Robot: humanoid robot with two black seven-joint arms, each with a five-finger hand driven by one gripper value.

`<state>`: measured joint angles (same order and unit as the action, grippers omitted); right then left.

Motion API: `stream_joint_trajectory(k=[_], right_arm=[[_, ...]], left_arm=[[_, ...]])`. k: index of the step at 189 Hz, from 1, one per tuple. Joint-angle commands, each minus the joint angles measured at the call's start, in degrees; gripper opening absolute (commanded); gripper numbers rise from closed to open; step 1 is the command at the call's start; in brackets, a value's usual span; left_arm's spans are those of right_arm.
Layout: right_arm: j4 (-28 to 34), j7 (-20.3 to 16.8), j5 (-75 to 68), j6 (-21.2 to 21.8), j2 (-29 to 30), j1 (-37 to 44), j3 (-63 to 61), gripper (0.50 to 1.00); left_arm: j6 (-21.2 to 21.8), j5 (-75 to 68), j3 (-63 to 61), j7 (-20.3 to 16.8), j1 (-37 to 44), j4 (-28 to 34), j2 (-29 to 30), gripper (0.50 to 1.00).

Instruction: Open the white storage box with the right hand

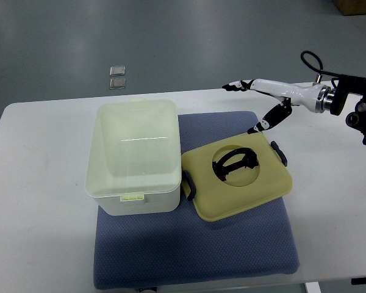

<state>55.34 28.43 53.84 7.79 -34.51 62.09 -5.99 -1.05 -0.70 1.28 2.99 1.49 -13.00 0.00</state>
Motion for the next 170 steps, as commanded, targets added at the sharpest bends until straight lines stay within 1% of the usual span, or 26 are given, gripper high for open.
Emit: stream_joint_trajectory(k=[1,23,31,39,44,46,55,65,69,85,98,113,131,139,170], right_arm=[[-0.8,-1.2,-15.3,0.2,0.0,-0.8,-2.4,0.93],[-2.8,-1.7,-30.7,-0.5,1.5,-2.6,-5.4,0.93],[-3.7,-2.6,-38.0,-0.5,2.6,-3.3,-7.6,0.93],[-4.8,-4.3,-45.8,-0.6,4.4,-4.5,-9.7,0.93],[-5.5,-6.1,-52.0,-1.1,5.9,-5.6,-11.6,0.93],[-5.5,-6.1,-52.0,-1.1,5.9,-5.6,-11.6,0.93],[-6.6,-9.3,-60.3,-2.6,8.1,-6.9,-14.5,0.93],[-8.3,-10.6,-66.3,-4.7,10.0,-7.9,-17.0,0.93],[-9.1,-10.8,-67.9,-4.8,10.6,-8.1,-17.9,0.93],[-11.8,-11.3,-70.4,-4.6,12.5,-9.4,-19.9,0.93],[-13.5,-11.5,-71.1,-3.7,15.3,-10.4,-20.9,0.93],[-14.6,-11.6,-71.8,-2.6,17.0,-10.6,-21.9,0.93],[-14.9,-12.9,-73.1,-0.3,17.7,-11.6,-23.4,0.93],[-14.9,-12.9,-73.2,0.9,17.8,-12.3,-23.8,0.932],[-15.2,-12.4,-72.2,3.5,20.1,-14.3,-24.3,0.932]], left_arm=[[0.0,0.0,-0.1,0.0,0.0,-0.5,0.0,1.0],[0.0,-0.1,-0.1,0.0,-0.1,-0.8,0.0,1.0],[0.0,0.0,-0.1,0.0,-0.1,-0.8,0.0,1.0],[0.0,0.0,-0.1,0.0,-0.1,-0.7,0.0,1.0],[0.0,0.0,-0.1,0.0,0.0,-0.6,0.0,1.0],[0.0,0.0,-0.1,0.0,0.0,-0.6,0.0,1.0],[0.0,0.0,-0.1,0.0,-0.1,-0.6,0.0,1.0],[0.0,0.0,-0.1,0.0,-0.1,-0.6,0.0,1.0],[0.0,0.0,-0.1,0.0,-0.1,-0.6,0.0,1.0],[0.0,0.0,0.0,0.0,-0.1,-0.6,0.0,1.0],[0.0,0.0,0.0,0.0,-0.1,-0.6,0.0,1.0],[0.0,0.0,0.0,0.0,-0.1,-0.6,0.0,1.0],[0.0,0.0,0.0,0.0,-0.1,-0.6,0.0,1.0],[0.0,0.0,0.0,0.0,-0.1,-0.5,0.0,1.0],[0.1,0.0,0.1,0.0,-0.1,-0.2,0.0,1.0]])
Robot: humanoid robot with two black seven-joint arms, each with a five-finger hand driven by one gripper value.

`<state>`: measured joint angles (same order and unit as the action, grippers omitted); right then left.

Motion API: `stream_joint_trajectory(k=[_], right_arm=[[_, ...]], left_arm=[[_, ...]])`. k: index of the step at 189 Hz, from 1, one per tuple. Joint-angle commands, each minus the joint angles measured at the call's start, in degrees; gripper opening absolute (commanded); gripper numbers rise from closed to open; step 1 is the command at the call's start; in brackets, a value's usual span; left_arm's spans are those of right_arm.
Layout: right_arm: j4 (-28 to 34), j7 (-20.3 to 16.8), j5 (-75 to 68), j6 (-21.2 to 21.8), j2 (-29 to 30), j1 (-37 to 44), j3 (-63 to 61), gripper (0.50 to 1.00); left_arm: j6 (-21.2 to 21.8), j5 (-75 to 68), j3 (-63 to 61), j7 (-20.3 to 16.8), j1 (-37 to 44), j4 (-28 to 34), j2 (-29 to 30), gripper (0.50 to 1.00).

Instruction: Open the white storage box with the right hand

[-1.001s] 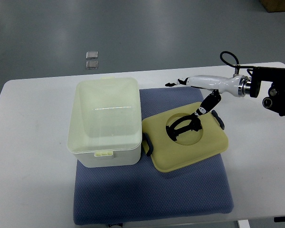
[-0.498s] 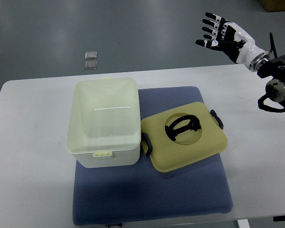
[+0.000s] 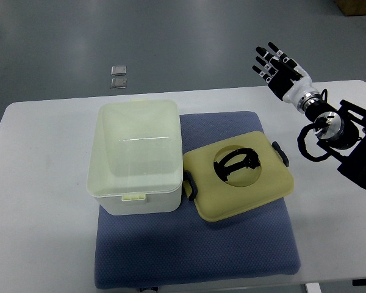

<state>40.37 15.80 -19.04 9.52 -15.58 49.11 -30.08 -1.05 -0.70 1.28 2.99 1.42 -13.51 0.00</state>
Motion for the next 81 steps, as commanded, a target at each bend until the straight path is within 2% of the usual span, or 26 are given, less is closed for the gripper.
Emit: stream_joint_trajectory(k=[1,41,81], right_arm=[[-0.2,0.2,0.7,1.7,1.2,-1.3,-0.2,0.932],[-1.5,0.3,1.1,8.2,1.3,-3.8,-0.2,0.93],[-5.0,0.3,1.1,8.2,1.3,-3.3,-0.2,0.932]], left_arm=[[0.1,0.0,0.1,0.0,0.0,0.3,0.0,1.0],[0.1,0.0,0.1,0.0,0.0,0.5,0.0,1.0],[0.1,0.0,0.1,0.0,0.0,0.5,0.0,1.0]])
